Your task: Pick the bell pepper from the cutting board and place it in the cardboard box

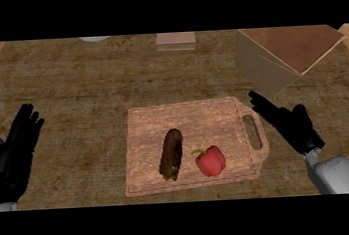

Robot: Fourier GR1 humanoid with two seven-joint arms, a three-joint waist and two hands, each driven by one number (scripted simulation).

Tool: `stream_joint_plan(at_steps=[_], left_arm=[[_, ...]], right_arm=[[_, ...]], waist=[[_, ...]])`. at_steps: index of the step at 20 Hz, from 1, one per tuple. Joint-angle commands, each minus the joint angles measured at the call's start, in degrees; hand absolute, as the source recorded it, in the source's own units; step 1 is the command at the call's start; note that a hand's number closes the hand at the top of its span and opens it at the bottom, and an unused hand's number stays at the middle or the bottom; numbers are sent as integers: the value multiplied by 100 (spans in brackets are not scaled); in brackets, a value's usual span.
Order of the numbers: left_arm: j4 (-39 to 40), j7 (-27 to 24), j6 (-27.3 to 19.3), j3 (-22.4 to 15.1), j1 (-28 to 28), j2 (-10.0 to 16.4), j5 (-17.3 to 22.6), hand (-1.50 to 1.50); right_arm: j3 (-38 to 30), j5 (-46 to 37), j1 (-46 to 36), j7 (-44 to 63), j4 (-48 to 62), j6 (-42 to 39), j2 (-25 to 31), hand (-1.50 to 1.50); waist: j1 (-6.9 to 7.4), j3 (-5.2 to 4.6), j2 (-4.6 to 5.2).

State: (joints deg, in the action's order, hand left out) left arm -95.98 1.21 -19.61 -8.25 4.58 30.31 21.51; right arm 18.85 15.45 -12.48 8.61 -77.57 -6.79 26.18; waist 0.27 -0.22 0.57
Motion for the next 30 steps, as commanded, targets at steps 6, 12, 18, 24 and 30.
stream_joint_plan(at_steps=[6,12,18,24,30], left_arm=[[-282,-385,750,-544,-835,710,-869,0],[430,-761,1361,-775,-1333,472,-876,0],[525,-569,1294,-875,-1648,268,-1137,0],[672,-710,1569,-779,-1706,223,-1036,0],[849,-654,1580,-866,-1731,51,-1207,0]], right_arm=[[-651,-80,-2047,-1186,-2383,-148,137,-150],[-618,-1560,-1370,-2082,-2945,-314,1287,-150],[-358,-2667,-1146,-2508,-3838,-499,1879,-150],[440,-3803,-1537,-1247,-4337,-1196,2334,-150],[1520,-4613,-1374,94,-5526,-2115,2321,-150]], waist=[[-376,22,-330],[-293,24,-55],[-191,23,-77],[-48,4,-104],[-102,8,-99]])
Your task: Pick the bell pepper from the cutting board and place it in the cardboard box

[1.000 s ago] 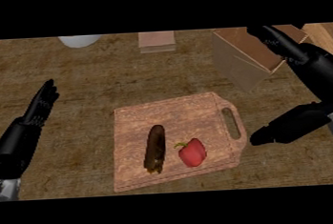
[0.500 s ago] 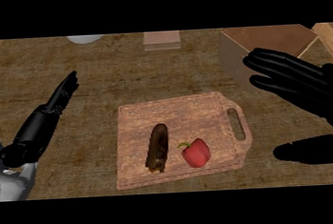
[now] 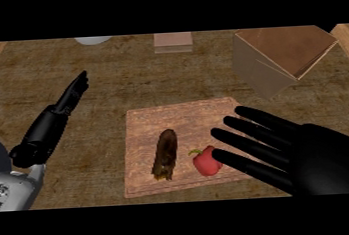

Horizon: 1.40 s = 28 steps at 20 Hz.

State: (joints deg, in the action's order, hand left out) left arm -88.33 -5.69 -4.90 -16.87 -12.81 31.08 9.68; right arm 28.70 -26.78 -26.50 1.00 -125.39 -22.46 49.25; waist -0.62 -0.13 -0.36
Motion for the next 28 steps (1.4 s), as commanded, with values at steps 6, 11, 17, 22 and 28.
stream_joint_plan(at_steps=[6,11,17,22,28], left_arm=[[411,-203,288,177,-133,-137,-49,0],[-188,300,109,162,-74,-203,-262,0],[441,-325,564,532,-145,-300,-302,0],[246,-62,604,604,-63,-436,-431,0],[-13,214,707,648,-93,-612,-685,0]], right_arm=[[1839,-1570,-288,2366,-784,-1289,-946,-150],[2384,-1676,-233,3528,-791,-2067,-1706,-150],[2667,-1852,-172,4110,-329,-2792,-2813,-150],[2900,-2782,-103,3646,153,-2167,-2604,-150],[3214,-3544,193,3373,729,-1621,-2897,-150]], waist=[[45,1,23],[60,9,7],[55,7,26],[68,14,35],[76,15,32]])
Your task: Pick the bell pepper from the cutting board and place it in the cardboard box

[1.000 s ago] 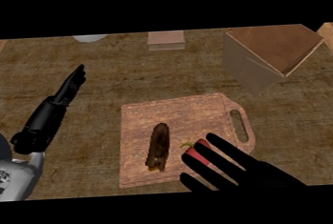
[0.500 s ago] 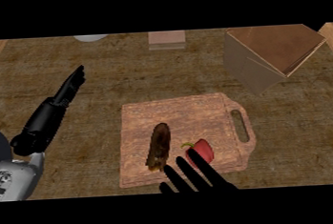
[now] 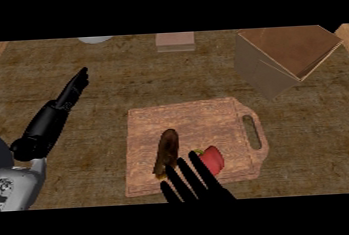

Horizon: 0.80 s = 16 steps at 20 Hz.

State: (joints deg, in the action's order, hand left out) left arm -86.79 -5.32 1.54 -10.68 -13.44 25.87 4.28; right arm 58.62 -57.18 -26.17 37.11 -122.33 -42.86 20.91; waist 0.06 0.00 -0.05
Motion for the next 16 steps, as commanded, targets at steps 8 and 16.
stream_joint_plan(at_steps=[8,16], left_arm=[[-86,-79,198,212,202,-362,-381,0],[98,172,400,418,-153,-634,-521,0]], right_arm=[[-171,-1025,77,-781,1323,535,-383,-150],[-609,-1319,464,-1664,1319,888,28,-150]], waist=[[17,0,5],[-14,1,6]])
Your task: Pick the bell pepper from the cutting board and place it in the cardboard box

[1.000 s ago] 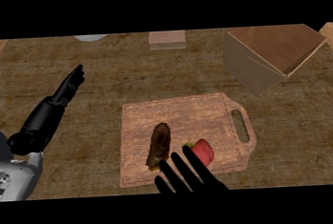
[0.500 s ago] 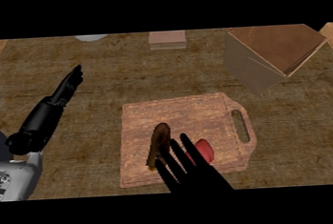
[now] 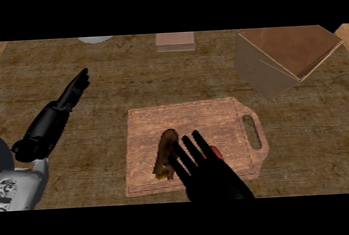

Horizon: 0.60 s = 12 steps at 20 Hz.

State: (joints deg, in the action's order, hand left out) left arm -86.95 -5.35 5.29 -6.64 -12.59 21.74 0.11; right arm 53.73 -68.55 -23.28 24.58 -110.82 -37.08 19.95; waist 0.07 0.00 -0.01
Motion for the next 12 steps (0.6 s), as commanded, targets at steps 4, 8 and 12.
stream_joint_plan(at_steps=[4,8,12], left_arm=[[-20,134,119,181,-95,-193,-241,0],[70,-150,238,262,69,-252,-335,0],[-119,218,75,175,5,-540,-468,0]], right_arm=[[-260,-339,277,-661,468,349,-124,-150],[-206,-825,351,-534,632,261,-297,-150],[-415,-1049,125,-679,1286,401,-654,-150]], waist=[[0,1,1],[0,0,-2],[13,0,0]])
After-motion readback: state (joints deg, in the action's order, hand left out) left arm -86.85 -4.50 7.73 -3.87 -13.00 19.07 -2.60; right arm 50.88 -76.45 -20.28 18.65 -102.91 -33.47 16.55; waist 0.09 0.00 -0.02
